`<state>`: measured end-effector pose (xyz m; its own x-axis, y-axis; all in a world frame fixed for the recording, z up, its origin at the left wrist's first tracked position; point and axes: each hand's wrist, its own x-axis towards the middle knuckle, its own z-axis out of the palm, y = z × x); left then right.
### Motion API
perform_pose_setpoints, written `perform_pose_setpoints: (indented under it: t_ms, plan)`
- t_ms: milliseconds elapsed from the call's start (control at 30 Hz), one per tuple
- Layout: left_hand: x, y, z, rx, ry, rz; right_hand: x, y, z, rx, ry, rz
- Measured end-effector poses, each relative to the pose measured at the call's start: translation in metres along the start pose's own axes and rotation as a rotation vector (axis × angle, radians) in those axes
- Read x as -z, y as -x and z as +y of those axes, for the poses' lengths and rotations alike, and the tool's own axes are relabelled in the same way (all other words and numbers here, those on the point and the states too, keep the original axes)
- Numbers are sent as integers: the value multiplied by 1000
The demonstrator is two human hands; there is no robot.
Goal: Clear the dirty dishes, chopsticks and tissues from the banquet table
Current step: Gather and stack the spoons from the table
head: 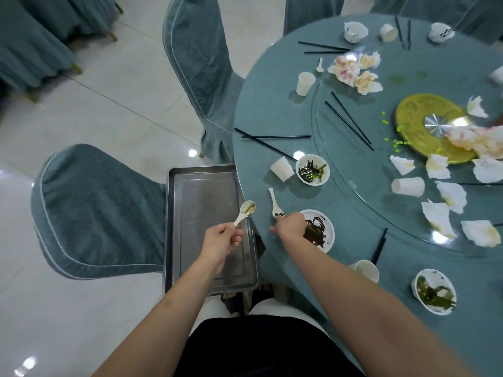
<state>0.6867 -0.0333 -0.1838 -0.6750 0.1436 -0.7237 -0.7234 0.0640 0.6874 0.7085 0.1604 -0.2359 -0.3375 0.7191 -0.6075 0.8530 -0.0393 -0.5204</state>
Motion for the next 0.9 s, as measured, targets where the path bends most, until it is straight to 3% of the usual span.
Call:
perform_pose_setpoints:
  t_ms: [200,500,733,900]
  plan:
    - [16,-8,0,-4,-15,-3,-10,-6,-7,-51,87,16]
    - [20,-5,8,-7,29,-15,11,9,-13,34,-202,25]
    - [14,-1,13,-27,77,-43,34,22,-19,232,-273,94]
    - [1,11,18,-35,119,-142,54,41,-26,458,-281,40]
